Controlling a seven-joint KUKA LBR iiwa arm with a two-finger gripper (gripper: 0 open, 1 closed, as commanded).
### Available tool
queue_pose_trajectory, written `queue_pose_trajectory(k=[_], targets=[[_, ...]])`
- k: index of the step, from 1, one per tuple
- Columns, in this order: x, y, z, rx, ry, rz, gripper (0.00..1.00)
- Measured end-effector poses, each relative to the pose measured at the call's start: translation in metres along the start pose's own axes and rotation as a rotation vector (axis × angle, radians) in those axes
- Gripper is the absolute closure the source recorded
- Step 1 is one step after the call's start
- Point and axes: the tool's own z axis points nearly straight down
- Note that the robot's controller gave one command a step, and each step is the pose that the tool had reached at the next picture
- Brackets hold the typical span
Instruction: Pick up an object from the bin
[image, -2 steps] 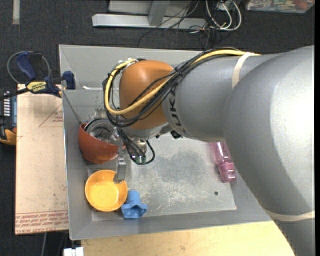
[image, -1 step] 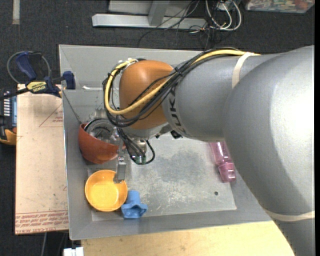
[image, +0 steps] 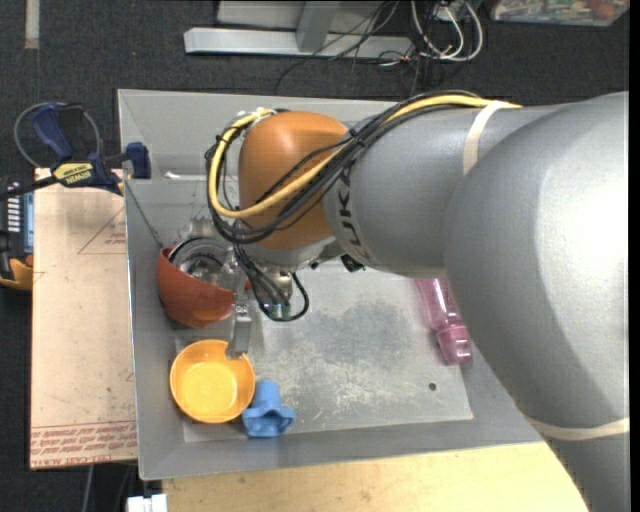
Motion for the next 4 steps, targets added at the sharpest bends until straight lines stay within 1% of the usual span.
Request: queue_pose_trajectory(k=[1, 2, 3, 4], targets=[[0.008, 0.02, -0.01, 0.0, -0.002, 0.019, 0.0], [-0.019, 0.007, -0.074, -0.003, -0.015, 0.029, 0.0], [-0.006, 0.03, 0.007, -0.002, 0.001, -0.187, 0.0], [-0.015, 0.024, -0.012, -0.002, -0.01, -0.225, 0.0]])
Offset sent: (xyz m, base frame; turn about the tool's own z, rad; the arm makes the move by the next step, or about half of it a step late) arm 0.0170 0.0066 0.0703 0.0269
